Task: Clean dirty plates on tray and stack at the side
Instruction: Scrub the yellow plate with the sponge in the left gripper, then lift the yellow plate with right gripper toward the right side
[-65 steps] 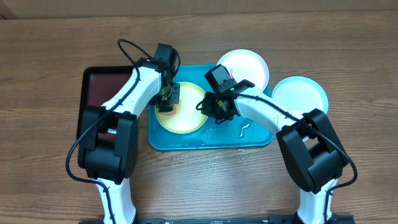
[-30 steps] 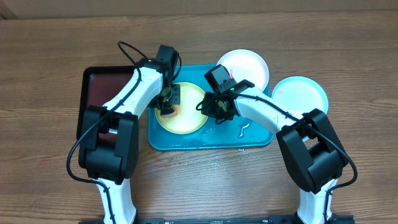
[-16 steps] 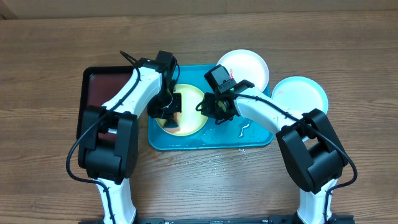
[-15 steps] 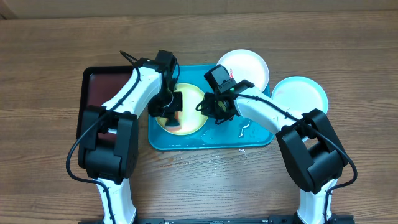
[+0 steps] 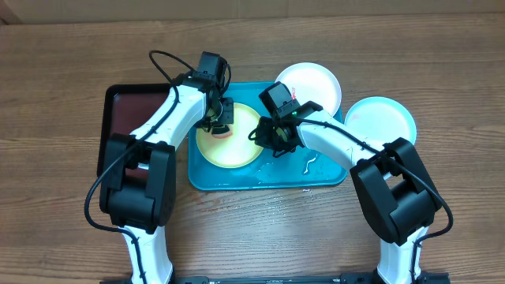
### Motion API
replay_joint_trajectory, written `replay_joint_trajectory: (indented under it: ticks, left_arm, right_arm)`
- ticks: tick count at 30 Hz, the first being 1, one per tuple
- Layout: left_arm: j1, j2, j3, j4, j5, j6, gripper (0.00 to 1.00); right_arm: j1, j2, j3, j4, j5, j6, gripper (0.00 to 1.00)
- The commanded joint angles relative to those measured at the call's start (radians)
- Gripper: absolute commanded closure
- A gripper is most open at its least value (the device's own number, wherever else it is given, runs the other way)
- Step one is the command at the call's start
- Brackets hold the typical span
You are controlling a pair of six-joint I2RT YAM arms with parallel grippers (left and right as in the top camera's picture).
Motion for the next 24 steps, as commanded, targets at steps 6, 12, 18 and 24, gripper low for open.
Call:
replay_joint_trajectory:
  ticks: [6, 12, 18, 24]
  left_arm:
    - [0.008, -0.005, 0.144, -0.157, -0.161, -0.004, 0.96]
    - [0.008, -0.005, 0.375, -0.363, -0.161, -0.003, 0.96]
    - [0.008, -0.005, 0.542, -0.516, -0.161, -0.003, 0.96]
    - [0.016, -0.005, 0.565, -0.56, -0.185, 0.001, 0.96]
  right_arm:
    - [0.001, 0.026, 0.01, -0.002, 0.014, 0.0, 0.96]
    - [0.001, 0.026, 0.01, -0.002, 0.025, -0.005, 0.96]
    - [0.001, 0.023, 0.021, -0.001, 0.008, -0.064, 0.96]
    - [0.008, -0.02, 0.096, -0.097, 0.023, -0.208, 0.96]
